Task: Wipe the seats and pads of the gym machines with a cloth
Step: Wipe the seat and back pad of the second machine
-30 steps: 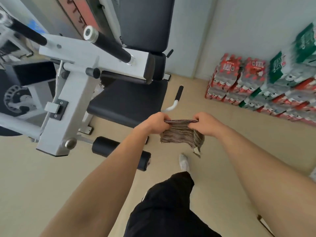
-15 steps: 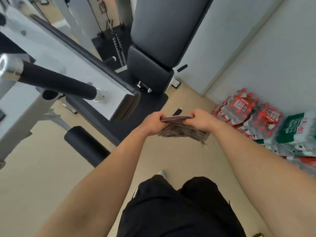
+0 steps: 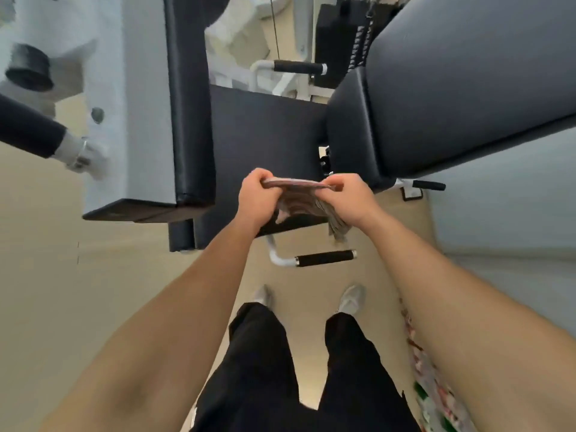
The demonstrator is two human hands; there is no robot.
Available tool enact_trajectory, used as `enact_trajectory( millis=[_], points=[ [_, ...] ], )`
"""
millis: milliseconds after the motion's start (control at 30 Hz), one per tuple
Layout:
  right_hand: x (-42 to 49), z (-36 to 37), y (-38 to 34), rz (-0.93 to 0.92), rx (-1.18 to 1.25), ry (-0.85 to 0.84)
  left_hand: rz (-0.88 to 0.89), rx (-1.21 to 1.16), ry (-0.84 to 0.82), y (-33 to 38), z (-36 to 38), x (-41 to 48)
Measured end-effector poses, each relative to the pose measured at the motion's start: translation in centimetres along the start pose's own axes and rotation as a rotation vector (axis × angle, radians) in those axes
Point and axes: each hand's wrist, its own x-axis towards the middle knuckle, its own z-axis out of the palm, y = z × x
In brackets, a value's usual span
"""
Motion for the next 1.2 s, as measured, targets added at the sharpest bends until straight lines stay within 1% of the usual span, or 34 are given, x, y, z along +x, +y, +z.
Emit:
enact_trajectory(
  millis=[100,133,200,267,333,400,467,500,533,567,633,733,833,900,967,1033,1100,1200],
  points=[
    [3.3,-0.1,-0.8,-0.105,0.137,0.094,0.063,-0.108,0.242,2.1,0.7,1.6],
    [4.2,0.3,-0.7,-0.112,0.210,0.126,0.107,-0.085,0.292,2.4,1.1,2.2],
    [5.5,1.4,0.4,-0.100,0.311,0.166,0.211,0.067,0.339,1.5,1.8,3.4],
    [6.6,3.1,2.8,-0.076,0.269,0.184,0.287,0.326,0.315,-1.2,2.8,4.2],
    [7.0,5.1,6.3,-0.028,0.112,0.147,0.318,0.625,0.241,-4.8,3.7,4.2],
    [7.7,7.4,10.2,-0.015,-0.045,0.011,0.292,0.847,0.115,-8.4,5.2,4.2],
    [8.3,9.6,13.4,-0.044,-0.206,-0.137,0.239,0.989,0.025,-10.8,6.6,4.2],
    [8.7,10.5,14.5,-0.084,-0.287,-0.151,0.221,1.011,0.009,-11.6,7.3,4.4],
    [9.4,11.3,15.3,-0.120,-0.350,-0.127,0.229,0.991,0.029,-12.0,7.9,4.8],
    [10.3,11.9,15.9,-0.148,-0.398,-0.093,0.260,0.944,0.062,-12.3,8.7,5.5],
    [12.5,13.3,16.7,-0.185,-0.505,-0.050,0.344,0.880,0.074,-13.0,10.8,7.1],
    [15.4,15.5,17.9,-0.248,-0.681,0.034,0.394,0.935,0.031,-14.2,13.6,9.5],
    [19.0,16.2,17.2,-0.301,-0.704,0.123,0.413,1.027,0.049,-14.7,13.3,13.2],
    [22.8,15.7,15.1,-0.329,-0.696,0.157,0.404,1.046,0.133,-13.8,12.1,17.1],
    [26.7,15.2,12.5,-0.333,-0.673,0.177,0.352,1.040,0.200,-12.1,11.0,21.1],
    [28.8,15.1,10.9,-0.330,-0.658,0.189,0.322,1.041,0.209,-11.1,10.4,23.4],
    [28.0,15.3,11.1,-0.333,-0.663,0.177,0.346,1.069,0.207,-11.5,10.1,22.6],
    [21.8,16.6,13.3,-0.358,-0.698,0.123,0.360,1.119,0.121,-14.1,9.6,16.2]
  ],
)
